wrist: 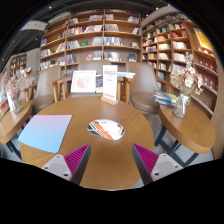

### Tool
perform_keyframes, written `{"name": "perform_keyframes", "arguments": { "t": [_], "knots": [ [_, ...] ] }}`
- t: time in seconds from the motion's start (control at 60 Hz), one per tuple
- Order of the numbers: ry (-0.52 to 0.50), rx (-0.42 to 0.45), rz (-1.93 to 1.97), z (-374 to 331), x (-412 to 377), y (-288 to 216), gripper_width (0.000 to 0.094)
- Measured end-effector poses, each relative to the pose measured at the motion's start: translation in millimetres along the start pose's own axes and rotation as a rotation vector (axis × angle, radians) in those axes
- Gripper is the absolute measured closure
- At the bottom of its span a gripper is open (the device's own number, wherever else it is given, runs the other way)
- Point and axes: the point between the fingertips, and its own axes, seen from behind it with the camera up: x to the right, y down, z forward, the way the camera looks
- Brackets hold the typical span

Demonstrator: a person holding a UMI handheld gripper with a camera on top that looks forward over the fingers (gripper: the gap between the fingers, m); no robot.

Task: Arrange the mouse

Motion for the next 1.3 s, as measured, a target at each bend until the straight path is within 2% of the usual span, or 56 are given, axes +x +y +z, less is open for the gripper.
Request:
{"name": "perform_keyframes", "arguments": {
  "t": [0.383,0.65,1.067,1.217,1.3],
  "knots": [
    [-0.014,-0.084,-0.021,76.7,2.4,-1.5,0.0084],
    [-0.064,-0.087,-0.011,114.4,-2.9,-21.7,0.0081],
    [0.003,-0.117,0.034,170.7,16.6,-53.1,0.0084],
    [0.015,-0.117,0.038,180.2,21.7,-58.4,0.0102],
    [0.021,-0.116,0.038,184.2,23.0,-60.7,0.018]
  ]
}}
